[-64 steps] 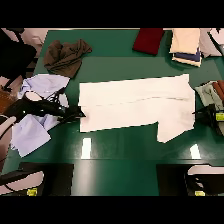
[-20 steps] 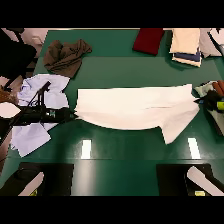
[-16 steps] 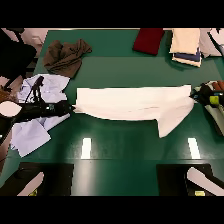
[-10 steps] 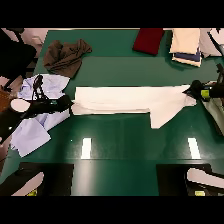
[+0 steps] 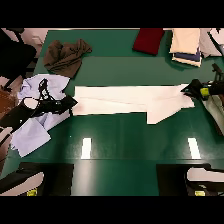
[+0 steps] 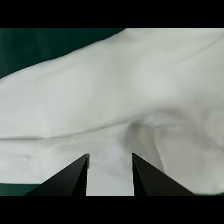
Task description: Fold the shirts.
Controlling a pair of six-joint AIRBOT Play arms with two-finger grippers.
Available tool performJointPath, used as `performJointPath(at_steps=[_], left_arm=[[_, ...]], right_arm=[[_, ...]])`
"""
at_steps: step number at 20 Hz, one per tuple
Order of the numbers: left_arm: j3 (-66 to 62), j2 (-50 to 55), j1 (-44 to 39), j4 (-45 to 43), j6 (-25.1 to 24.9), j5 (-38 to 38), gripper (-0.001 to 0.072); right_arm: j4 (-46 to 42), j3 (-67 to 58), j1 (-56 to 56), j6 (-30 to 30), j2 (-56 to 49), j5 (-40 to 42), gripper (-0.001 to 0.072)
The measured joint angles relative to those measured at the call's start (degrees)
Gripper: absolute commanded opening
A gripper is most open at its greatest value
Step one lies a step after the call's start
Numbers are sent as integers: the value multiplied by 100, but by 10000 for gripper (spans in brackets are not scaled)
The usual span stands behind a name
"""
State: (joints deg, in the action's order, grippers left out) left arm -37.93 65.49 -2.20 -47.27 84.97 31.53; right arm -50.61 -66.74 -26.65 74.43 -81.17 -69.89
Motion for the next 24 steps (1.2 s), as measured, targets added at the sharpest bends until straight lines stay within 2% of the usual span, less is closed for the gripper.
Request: performJointPath(at_steps=[1,5,6,7,12,18,20,21,23,24], left_arm=[[-55,15,0,0,-13,13,602],[-387,42,0,4,-66,155,602],[-476,42,2,4,-83,205,602],[-555,46,0,4,-98,269,602],[-778,42,0,-9,-212,717,602],[-826,42,0,-26,-275,1051,602],[-831,42,0,-28,-280,1082,601],[-831,42,0,-28,-282,1102,602],[-831,42,0,-24,-284,1121,602],[-831,42,0,-22,-284,1121,602]], right_arm=[[-4,177,-136,-31,251,-122,452],[-9,1167,-581,-229,1027,-396,458],[-4,1423,-643,-321,1091,-415,473],[-7,1646,-691,-426,1093,-420,531],[245,2092,-782,-986,588,-101,531],[981,1742,-688,-1523,-238,-229,524],[1047,1626,-525,-1578,-409,-286,471],[1080,1589,-422,-1600,-463,-302,336],[1108,1547,-254,-1622,-525,-363,171],[1123,1534,-195,-1633,-533,-450,137]])
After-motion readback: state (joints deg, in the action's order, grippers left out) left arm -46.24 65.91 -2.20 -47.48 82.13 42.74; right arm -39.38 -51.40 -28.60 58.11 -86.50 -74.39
